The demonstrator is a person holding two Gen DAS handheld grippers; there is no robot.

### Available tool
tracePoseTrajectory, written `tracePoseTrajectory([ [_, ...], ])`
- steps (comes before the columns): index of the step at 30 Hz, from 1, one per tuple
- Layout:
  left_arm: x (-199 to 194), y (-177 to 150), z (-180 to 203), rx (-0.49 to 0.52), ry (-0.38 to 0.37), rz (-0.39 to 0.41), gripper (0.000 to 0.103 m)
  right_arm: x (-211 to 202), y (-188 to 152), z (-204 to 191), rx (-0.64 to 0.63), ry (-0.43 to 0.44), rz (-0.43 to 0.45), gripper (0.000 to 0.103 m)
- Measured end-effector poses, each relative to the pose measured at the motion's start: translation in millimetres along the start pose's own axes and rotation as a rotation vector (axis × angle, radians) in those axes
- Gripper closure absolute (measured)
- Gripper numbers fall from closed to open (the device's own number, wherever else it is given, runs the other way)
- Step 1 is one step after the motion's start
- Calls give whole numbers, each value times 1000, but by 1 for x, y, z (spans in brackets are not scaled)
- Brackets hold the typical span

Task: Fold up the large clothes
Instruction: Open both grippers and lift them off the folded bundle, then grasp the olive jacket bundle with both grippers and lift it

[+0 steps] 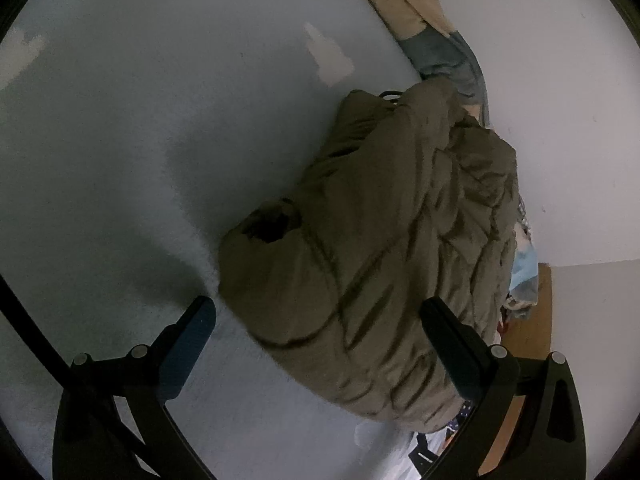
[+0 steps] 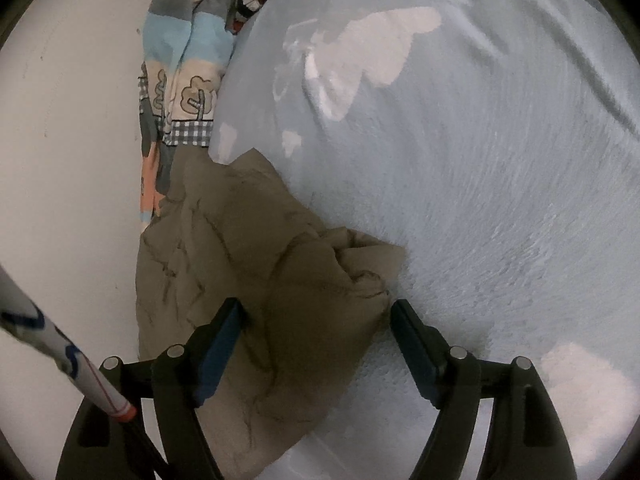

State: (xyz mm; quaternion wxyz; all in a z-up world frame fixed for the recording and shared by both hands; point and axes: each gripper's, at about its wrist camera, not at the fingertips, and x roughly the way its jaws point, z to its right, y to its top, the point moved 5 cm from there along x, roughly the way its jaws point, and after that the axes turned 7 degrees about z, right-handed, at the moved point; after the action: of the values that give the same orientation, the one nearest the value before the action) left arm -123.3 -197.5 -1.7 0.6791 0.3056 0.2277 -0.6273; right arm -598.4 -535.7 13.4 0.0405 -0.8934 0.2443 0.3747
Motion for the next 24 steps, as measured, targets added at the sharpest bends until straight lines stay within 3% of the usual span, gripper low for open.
tracePoseTrajectory([
  [5, 10, 3, 6, -3, -4, 32, 0, 13, 1, 2, 34, 33, 1, 19],
  [7, 10, 5, 17, 43, 12, 63, 8, 17, 2, 2, 34, 39, -1, 19],
  [9, 9, 4, 28, 113, 57, 83, 18, 21, 4, 1, 27, 48, -8, 26],
  [11, 6, 2, 42, 218, 118, 108, 25, 20, 5, -1, -1, 44, -6, 46],
  [14, 2, -2, 58, 336, 188, 144, 31, 16, 4, -16, -122, 9, 3, 60],
  [20, -5, -12, 87, 549, 294, 229, 34, 0, -14, -57, -489, -129, 73, 67],
  [24, -17, -17, 98, 624, 300, 269, 38, -12, -23, -78, -645, -151, 130, 70],
])
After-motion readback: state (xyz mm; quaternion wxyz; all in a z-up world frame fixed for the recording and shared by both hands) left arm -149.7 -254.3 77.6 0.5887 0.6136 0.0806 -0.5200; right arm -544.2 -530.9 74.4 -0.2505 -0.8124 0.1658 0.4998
